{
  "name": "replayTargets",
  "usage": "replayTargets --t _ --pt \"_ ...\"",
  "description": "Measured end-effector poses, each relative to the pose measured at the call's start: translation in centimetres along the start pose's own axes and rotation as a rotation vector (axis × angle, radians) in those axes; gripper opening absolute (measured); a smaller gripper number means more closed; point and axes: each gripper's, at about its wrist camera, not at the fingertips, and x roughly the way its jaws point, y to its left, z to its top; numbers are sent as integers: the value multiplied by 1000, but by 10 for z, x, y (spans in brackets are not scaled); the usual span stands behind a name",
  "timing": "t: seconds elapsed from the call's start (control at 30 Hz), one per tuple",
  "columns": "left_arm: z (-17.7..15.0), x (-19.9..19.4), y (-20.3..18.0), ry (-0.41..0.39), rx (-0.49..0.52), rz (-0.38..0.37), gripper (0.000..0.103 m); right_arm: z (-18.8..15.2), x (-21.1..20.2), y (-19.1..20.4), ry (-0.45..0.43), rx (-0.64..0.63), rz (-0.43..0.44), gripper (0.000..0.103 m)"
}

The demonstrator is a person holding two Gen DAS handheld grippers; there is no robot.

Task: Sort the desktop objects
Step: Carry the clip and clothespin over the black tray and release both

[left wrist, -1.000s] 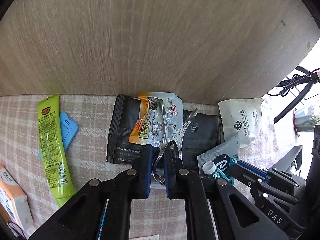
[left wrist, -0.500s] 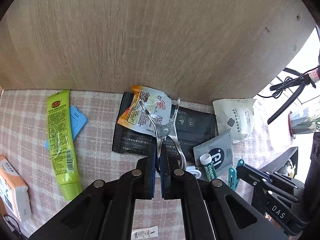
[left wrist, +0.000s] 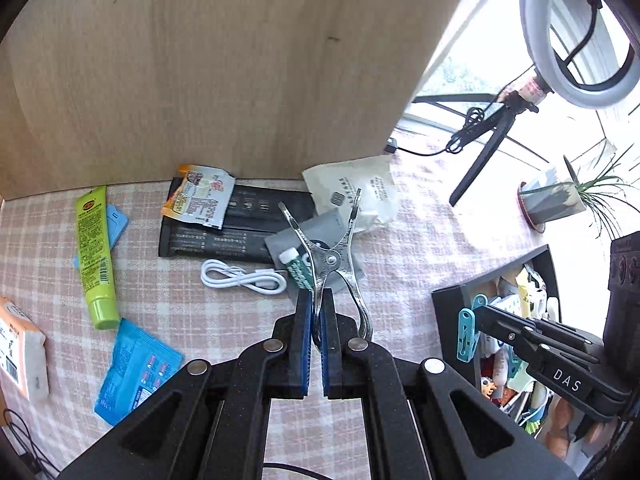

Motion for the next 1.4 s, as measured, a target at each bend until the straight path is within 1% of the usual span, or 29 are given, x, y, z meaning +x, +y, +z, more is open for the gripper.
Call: replayTargets --t 0.13,0.2,0.37,0.53,0.7,0.8,1.0,1.1,1.13,1.17,1.2,1.23,1.3,1.4 --pt "-12 -5 -38 8 65 -41 3 -9 -28 -37 -36 49 -32 6" --pt "-21 -22 -62 13 97 -64 3 -14 -40 -56 -50 74 -53 6" --pt "-38 -22 -115 36 168 -119 3 -22 -67 -100 -76 141 -86 6" --pt "-56 -19 -161 69 228 -160 3 -30 -86 -129 -100 178 -118 6" --pt "-72 -14 -200 98 278 -192 3 -40 -95 -150 -108 206 -143 6" --pt "-81 -11 -219 110 312 -198 3 -45 -99 -158 -111 217 -150 6" --pt "-93 -8 -240 131 356 -198 3 -50 -101 -162 -109 220 -163 6" --pt "-96 -7 -243 133 364 -192 3 -49 -101 -160 -108 208 -173 8" --pt "-96 -7 -244 136 361 -192 12 -50 -100 -159 -104 205 -175 10" --pt "-97 -6 -244 147 357 -188 20 -49 -100 -158 -102 200 -175 10" --pt "-97 -6 -243 153 351 -191 35 -49 -100 -156 -102 195 -177 10" --pt "-97 -7 -242 144 347 -199 38 -49 -99 -154 -102 189 -179 10" --pt "-97 -10 -240 127 344 -183 38 -49 -98 -151 -100 182 -177 10" --pt "-95 -11 -234 129 331 -184 37 -49 -96 -145 -97 168 -173 10"
